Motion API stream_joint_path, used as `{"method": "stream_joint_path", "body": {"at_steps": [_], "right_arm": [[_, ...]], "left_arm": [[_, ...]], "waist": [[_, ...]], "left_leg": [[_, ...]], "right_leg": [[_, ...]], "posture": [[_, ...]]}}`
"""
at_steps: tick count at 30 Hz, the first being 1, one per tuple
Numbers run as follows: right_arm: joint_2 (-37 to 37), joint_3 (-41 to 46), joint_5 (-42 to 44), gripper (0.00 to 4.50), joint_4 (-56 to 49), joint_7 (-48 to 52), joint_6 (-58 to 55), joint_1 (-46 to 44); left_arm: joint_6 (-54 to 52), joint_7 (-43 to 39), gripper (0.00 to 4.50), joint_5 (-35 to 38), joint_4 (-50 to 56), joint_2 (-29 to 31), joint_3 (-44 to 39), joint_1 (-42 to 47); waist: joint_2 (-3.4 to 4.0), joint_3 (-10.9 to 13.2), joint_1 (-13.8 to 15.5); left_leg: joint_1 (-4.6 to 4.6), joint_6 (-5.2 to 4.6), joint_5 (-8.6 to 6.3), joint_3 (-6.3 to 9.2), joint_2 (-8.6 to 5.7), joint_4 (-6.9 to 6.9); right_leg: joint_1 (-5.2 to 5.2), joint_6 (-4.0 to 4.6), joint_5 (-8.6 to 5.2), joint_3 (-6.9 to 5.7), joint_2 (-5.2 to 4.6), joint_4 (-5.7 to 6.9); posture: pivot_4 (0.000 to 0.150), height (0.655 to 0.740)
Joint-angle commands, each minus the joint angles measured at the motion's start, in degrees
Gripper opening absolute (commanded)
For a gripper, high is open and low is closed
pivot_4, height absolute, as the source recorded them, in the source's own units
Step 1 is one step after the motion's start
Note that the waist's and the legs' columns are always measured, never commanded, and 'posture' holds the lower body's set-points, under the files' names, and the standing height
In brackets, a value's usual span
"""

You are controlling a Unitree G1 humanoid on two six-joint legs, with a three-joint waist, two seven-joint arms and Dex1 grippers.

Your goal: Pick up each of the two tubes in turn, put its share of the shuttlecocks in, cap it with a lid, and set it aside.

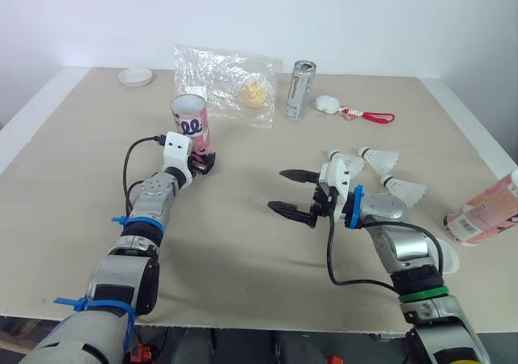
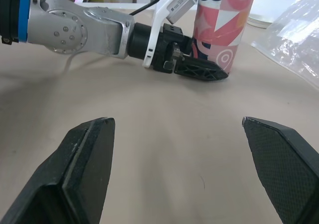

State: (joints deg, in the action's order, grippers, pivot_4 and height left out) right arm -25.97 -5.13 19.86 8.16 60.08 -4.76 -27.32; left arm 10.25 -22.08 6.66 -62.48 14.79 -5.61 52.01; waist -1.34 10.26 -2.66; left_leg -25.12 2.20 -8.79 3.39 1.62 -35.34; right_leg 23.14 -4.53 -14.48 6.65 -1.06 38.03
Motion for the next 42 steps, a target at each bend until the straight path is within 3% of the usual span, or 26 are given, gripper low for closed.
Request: {"method": "stream_joint_path", "body": {"at_steps": [1,5,8,10,11,20,29,34,38,42], "right_arm": [[0.0,1.6,1.1,4.39,-2.5,-0.3,-0.1,-0.1],[0.2,1.3,0.9,4.39,-2.7,-0.3,-0.1,0.1],[0.2,1.2,0.8,4.50,-2.5,-0.2,0.0,0.1],[0.2,1.1,0.7,4.50,-2.6,-0.1,0.0,0.2],[0.2,1.1,0.7,4.50,-2.5,-0.1,0.0,0.2],[-0.5,3.0,1.7,4.50,-7.0,-2.4,-1.8,2.3],[-0.4,11.3,6.0,4.50,-29.4,-18.8,-13.9,16.0],[3.3,16.1,6.0,4.50,-41.5,-35.9,-25.4,22.6],[5.9,17.4,3.7,4.50,-44.0,-45.0,-30.0,22.4],[6.3,16.5,2.1,4.50,-42.4,-47.8,-31.1,21.1]], "left_arm": [[2.2,-0.8,4.50,-0.1,-0.4,1.0,-1.1,1.9],[2.8,-1.0,4.50,-0.5,-1.2,1.1,-1.1,2.4],[2.7,-1.1,3.84,-0.8,-1.9,1.1,-1.0,2.8],[2.3,-1.1,3.03,-0.4,-2.2,0.9,-1.4,2.8],[2.3,-0.9,2.91,-0.2,-2.3,0.9,-1.6,2.8],[4.0,-3.4,2.91,-1.6,1.9,2.8,-0.6,-0.1],[3.6,-22.2,2.91,-5.1,25.3,8.8,9.8,-9.2],[-2.5,-38.6,2.91,-8.4,40.4,14.1,20.9,-10.9],[-11.2,-46.5,2.91,-8.4,47.7,14.7,26.1,-9.0],[-18.0,-51.0,2.91,-9.9,51.6,15.1,29.8,-7.1]], "waist": [[-0.01,0.0,0.0],[-0.01,0.0,0.0],[-0.02,0.0,0.0],[-0.02,0.0,0.0],[-0.02,0.0,0.0],[-0.03,0.0,0.0],[-0.03,0.0,0.2],[-0.02,0.0,0.0],[-0.01,0.0,0.0],[0.00,0.0,0.0]], "left_leg": [[0.00,0.00,0.00,0.00,0.00,0.00],[-0.01,0.00,0.00,0.00,0.00,0.01],[-0.01,0.00,0.00,0.01,0.00,0.01],[-0.01,0.00,0.00,0.01,0.00,0.01],[-0.01,0.00,0.00,0.01,-0.01,0.01],[-0.01,0.00,0.00,0.01,-0.01,0.03],[-0.09,0.07,0.00,0.07,-0.01,0.21],[-0.06,0.07,0.00,0.04,0.05,0.22],[-0.02,0.04,0.03,-0.02,0.07,0.21],[0.00,-0.02,0.06,-0.05,0.06,0.19]], "right_leg": [[0.00,0.00,0.00,0.00,0.00,0.00],[0.01,0.00,0.00,0.00,0.00,0.00],[0.01,-0.01,0.00,0.00,0.00,0.00],[0.01,-0.01,-0.01,0.00,0.00,0.00],[0.01,-0.01,0.00,0.00,0.00,0.00],[0.02,-0.01,-0.01,0.00,0.00,0.00],[0.07,0.15,-0.11,0.00,-0.02,0.01],[0.10,0.18,-0.14,-0.02,0.00,0.03],[0.11,0.34,-0.17,-0.01,-0.02,0.04],[0.11,0.49,-0.26,0.01,-0.02,0.04]], "posture": [[0.150,0.7400],[0.150,0.7400],[0.150,0.7400],[0.150,0.7400],[0.150,0.7400],[0.150,0.7400],[0.150,0.7400],[0.150,0.7400],[0.150,0.7400],[0.150,0.7400]]}}
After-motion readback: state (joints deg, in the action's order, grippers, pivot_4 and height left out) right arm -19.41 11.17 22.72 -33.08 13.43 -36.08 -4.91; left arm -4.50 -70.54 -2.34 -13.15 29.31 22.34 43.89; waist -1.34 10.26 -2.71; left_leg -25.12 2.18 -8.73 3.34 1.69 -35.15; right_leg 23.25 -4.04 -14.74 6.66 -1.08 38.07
